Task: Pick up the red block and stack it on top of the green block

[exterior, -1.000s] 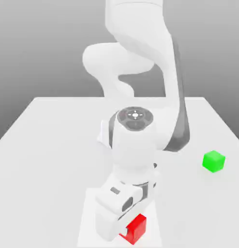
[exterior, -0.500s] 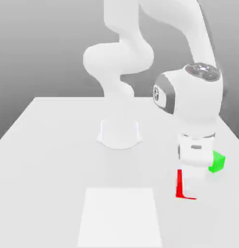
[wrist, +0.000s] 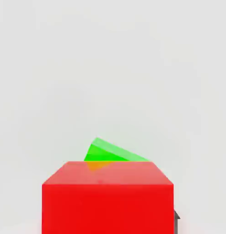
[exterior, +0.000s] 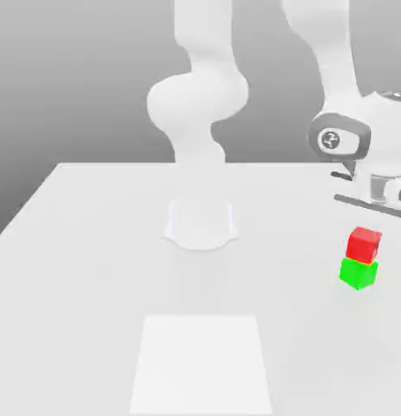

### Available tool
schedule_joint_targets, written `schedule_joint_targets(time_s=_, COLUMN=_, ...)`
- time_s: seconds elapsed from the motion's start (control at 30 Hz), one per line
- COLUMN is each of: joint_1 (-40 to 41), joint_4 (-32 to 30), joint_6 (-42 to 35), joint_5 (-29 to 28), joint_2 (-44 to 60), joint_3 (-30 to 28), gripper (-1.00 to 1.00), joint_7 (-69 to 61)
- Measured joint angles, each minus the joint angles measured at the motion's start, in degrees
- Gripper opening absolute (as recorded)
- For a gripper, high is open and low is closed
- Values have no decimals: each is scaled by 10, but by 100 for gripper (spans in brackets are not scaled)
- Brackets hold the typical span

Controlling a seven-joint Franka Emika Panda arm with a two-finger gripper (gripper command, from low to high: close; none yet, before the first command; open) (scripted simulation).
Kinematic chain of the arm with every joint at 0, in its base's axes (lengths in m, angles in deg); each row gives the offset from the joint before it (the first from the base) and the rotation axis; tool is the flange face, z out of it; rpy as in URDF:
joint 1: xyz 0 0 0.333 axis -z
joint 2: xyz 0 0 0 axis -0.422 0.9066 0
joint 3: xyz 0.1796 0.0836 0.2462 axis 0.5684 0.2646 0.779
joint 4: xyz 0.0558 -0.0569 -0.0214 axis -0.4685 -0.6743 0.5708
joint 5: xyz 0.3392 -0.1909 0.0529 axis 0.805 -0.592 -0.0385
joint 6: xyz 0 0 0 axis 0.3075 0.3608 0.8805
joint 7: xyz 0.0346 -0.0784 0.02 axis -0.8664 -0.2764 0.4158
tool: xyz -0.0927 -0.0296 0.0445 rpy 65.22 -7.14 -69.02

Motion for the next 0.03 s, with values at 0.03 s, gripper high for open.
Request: schedule_joint_targets(time_s=0.03, joint_1=0, joint_4=0, joint_6=0, joint_5=0, joint_2=0, joint_3=0, gripper=100, joint_7=0)
